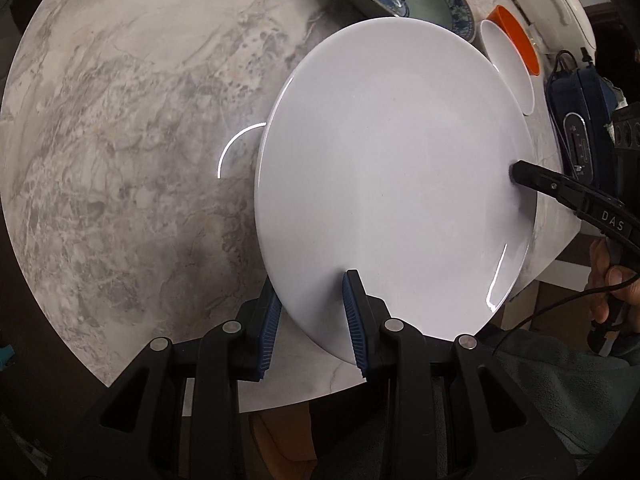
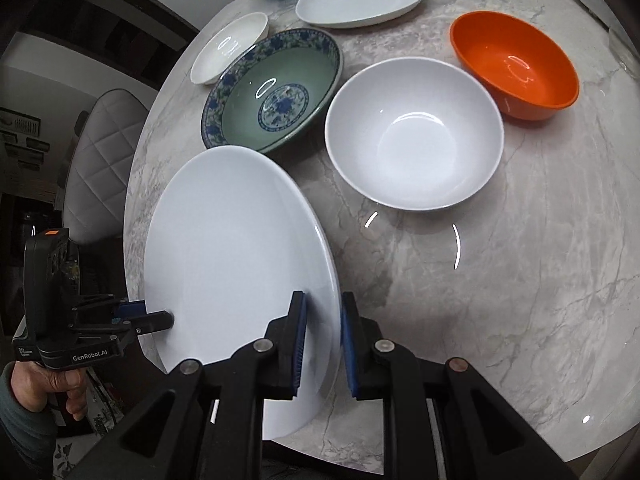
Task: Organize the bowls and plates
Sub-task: 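Lift the large white plate with both grippers and carry it across the table, then lower the large plate onto the table and open both grippers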
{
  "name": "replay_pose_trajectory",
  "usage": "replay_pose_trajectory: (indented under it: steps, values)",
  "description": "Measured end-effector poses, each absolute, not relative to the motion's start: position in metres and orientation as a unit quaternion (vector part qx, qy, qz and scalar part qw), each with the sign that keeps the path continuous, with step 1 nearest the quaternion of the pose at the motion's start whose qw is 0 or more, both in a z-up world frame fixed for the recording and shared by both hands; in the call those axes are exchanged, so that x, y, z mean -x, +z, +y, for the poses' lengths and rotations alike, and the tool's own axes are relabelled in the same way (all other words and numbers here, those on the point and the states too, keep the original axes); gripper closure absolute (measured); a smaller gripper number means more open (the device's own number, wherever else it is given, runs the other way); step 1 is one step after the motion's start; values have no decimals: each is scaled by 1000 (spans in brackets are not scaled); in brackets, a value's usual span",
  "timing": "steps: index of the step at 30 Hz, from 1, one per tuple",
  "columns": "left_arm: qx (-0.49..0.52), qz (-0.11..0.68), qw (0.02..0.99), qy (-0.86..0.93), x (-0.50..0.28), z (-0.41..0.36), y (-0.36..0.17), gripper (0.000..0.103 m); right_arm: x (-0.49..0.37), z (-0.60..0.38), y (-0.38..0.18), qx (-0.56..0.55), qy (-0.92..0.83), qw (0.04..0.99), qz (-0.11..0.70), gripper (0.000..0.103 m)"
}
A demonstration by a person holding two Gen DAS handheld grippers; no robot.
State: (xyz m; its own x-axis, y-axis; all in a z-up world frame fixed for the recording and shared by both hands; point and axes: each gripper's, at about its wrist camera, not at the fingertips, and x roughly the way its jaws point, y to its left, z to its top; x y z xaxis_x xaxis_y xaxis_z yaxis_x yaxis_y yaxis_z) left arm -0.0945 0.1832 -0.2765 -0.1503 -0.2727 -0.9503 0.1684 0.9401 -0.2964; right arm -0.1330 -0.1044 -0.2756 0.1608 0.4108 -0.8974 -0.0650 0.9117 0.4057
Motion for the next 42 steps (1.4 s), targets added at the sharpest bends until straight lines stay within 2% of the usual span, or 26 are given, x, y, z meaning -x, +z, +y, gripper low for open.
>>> replay_pose_trajectory:
  steps: [7,15,17,18,19,20,25,27,29,30,32,34,36,38,42]
  values:
    - [38,743,648,-165,113,175,-297,74,139,-95,-298,-120,153,739,645,83]
    - [23,720,674,-161,114,150,-295,74,142,-104,-313,-107,140,742,647,80]
    - [23,709,686,-162,119,146,-291,70,146,-104,-311,-88,143,747,643,79]
    - [25,704,691,-163,121,145,-290,65,147,-103,-311,-83,143,749,642,77]
    - [27,698,696,-163,119,152,-286,54,147,-101,-311,-77,144,750,641,76]
    - [29,690,705,-161,121,153,-285,50,149,-100,-311,-68,146,752,639,76]
    - [102,636,751,-145,130,194,-266,49,157,-104,-303,-42,149,762,628,70]
    - [142,603,772,-142,136,206,-247,48,160,-112,-293,-52,146,771,618,60]
    - [182,566,793,-134,136,216,-224,38,162,-123,-275,-71,152,786,595,54]
    - [207,546,801,-130,137,222,-217,31,163,-130,-266,-82,159,793,582,47]
    - [268,513,805,-130,134,231,-204,30,163,-146,-250,-109,168,807,556,40]
    - [309,515,791,-121,124,237,-199,30,157,-168,-236,-146,168,815,534,39]
    - [323,555,754,-138,101,234,-198,30,145,-191,-224,-179,157,821,518,39]
    - [293,572,754,-136,76,225,-189,31,126,-213,-209,-207,156,825,502,39]
    - [263,543,788,-123,16,217,-158,31,72,-263,-184,-273,186,819,468,38]
